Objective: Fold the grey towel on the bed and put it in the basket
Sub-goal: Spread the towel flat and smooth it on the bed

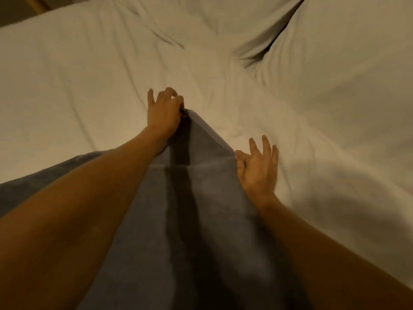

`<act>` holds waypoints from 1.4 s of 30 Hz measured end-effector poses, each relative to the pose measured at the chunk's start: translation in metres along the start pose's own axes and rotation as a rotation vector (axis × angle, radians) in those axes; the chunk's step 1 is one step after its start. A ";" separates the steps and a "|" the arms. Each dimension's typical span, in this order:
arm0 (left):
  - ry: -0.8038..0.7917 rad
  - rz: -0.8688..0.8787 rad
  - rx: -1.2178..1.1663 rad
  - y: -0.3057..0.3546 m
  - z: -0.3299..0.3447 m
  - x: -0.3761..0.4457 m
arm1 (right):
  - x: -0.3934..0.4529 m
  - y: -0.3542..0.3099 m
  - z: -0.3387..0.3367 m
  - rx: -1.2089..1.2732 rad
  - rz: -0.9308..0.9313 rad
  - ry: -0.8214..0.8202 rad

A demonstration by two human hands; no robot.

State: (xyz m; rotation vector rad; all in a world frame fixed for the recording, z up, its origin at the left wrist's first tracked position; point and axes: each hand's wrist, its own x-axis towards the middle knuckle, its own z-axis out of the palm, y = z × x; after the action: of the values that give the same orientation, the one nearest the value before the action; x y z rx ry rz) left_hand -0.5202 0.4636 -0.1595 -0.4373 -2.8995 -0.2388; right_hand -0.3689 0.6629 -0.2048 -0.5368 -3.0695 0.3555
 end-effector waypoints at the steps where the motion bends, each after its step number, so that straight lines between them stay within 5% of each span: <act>1: 0.031 0.011 0.010 0.008 0.002 0.011 | 0.008 0.003 -0.001 -0.017 0.015 0.010; 9: -0.029 -0.120 -0.074 0.036 0.053 -0.050 | -0.029 -0.002 0.025 -0.034 -0.137 0.104; 14: -0.300 -0.124 -0.150 0.031 0.086 -0.109 | -0.068 0.007 0.061 -0.004 -0.193 -0.142; 19: -0.319 -0.100 -0.121 0.029 0.100 -0.108 | -0.061 0.011 0.073 0.015 -0.196 -0.126; 28: -0.414 -0.076 -0.102 0.034 0.066 -0.150 | -0.090 0.006 0.041 -0.025 -0.170 -0.262; 42: -0.596 -0.219 -0.097 0.001 -0.014 -0.366 | -0.269 -0.012 0.012 -0.090 -0.151 -0.489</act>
State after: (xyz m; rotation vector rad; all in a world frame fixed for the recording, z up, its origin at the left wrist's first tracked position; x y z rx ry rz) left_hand -0.1753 0.3614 -0.2258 -0.2304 -3.5385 -0.3307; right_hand -0.1204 0.5587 -0.2050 -0.2426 -3.5817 0.3982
